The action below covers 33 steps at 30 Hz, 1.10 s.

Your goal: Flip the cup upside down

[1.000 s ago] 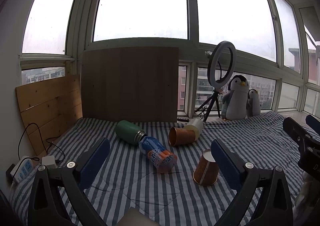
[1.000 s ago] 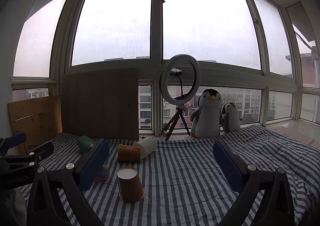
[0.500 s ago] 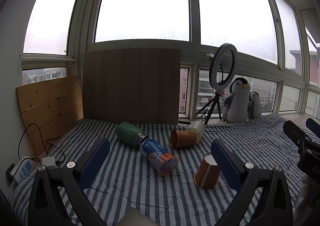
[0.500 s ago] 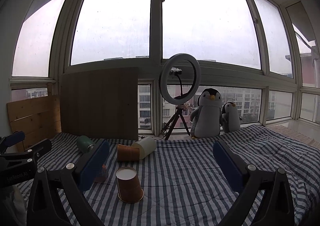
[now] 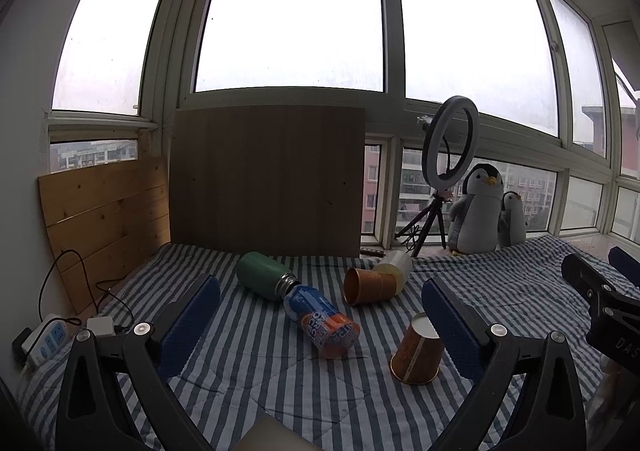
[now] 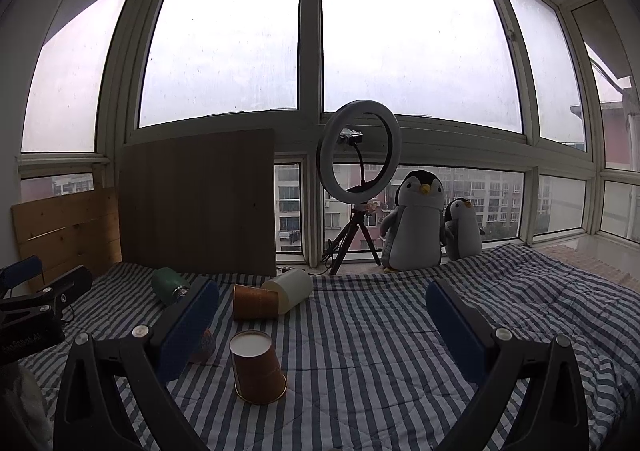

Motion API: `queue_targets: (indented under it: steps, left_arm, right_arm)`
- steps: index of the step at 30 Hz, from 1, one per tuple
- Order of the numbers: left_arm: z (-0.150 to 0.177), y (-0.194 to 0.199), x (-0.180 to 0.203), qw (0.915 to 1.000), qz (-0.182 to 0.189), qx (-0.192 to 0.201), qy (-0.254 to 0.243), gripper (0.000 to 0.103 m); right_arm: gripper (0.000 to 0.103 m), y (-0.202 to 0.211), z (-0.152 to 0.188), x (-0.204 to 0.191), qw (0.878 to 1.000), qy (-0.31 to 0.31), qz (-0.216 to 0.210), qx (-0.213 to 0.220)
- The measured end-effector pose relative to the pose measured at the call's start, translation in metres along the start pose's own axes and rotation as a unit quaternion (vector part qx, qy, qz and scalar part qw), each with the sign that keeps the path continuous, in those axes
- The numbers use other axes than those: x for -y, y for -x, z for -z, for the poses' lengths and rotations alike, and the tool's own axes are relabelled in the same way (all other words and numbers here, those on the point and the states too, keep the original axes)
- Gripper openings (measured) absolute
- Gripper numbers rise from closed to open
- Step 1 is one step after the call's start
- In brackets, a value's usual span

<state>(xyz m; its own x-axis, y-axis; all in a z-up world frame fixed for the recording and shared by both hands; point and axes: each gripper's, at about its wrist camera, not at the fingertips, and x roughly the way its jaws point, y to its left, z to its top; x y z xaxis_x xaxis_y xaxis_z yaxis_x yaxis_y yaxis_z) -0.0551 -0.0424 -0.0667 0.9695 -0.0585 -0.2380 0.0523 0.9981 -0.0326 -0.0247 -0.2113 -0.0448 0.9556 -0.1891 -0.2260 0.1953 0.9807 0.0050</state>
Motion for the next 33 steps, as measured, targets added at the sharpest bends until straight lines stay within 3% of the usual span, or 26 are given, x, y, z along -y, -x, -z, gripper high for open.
queue_targets:
  steps: [33]
  left_arm:
    - [0.0013,-0.0071,0.0078,0.9999,0.010,-0.010,-0.008,0.102]
  right_arm:
    - [0.102,-0.0057,0.0042,0.0041,1.000,-0.006,0.002,-0.007]
